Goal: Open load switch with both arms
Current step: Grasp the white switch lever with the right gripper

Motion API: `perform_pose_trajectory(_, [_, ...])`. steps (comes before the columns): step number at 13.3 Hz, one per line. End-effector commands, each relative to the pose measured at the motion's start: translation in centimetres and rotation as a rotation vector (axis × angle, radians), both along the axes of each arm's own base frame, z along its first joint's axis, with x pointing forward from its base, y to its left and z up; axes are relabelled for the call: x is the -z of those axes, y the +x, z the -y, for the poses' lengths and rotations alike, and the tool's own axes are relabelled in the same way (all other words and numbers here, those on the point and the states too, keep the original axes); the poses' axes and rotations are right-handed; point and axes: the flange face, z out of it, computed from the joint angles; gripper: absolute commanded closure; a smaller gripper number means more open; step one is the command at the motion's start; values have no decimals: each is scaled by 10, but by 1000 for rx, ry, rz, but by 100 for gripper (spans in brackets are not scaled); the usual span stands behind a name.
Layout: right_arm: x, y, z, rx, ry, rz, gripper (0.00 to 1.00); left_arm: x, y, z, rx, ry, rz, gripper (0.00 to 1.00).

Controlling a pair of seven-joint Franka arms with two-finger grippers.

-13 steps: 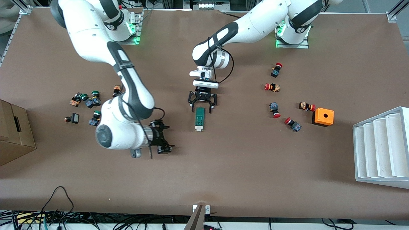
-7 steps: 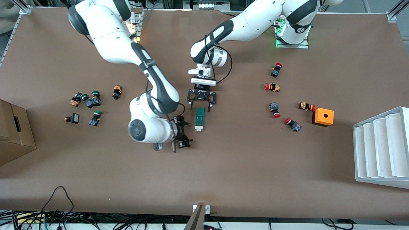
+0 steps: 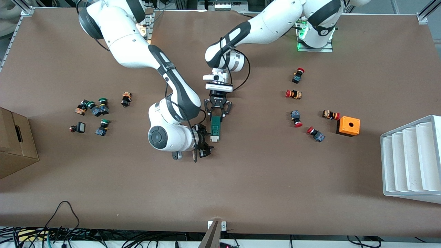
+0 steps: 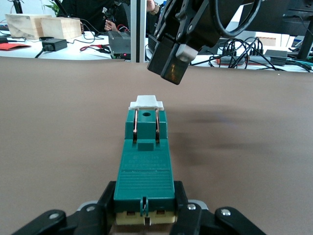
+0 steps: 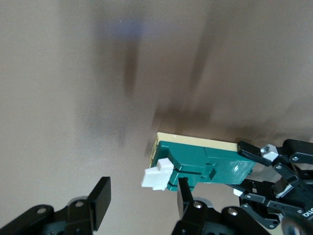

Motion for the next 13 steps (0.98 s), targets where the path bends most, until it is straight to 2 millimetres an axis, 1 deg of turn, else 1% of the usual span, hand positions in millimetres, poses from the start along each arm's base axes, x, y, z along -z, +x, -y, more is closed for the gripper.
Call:
perform_pose_trajectory(1, [10,-1,-15,21,-7,12,39,5,3,2,9,8,2,80])
perform_pose_trajectory(5, [12,-1,-19,24,-8,20,40,5,3,1,8,9,1,80])
perform_pose_trajectory(9, [15,-4,-21,71,-23,-11,42,5,2,2,7,9,2,80])
perform_pose_trajectory(13, [16,-6,-23,87,-29,-27,45,5,3,1,-3,10,3,80])
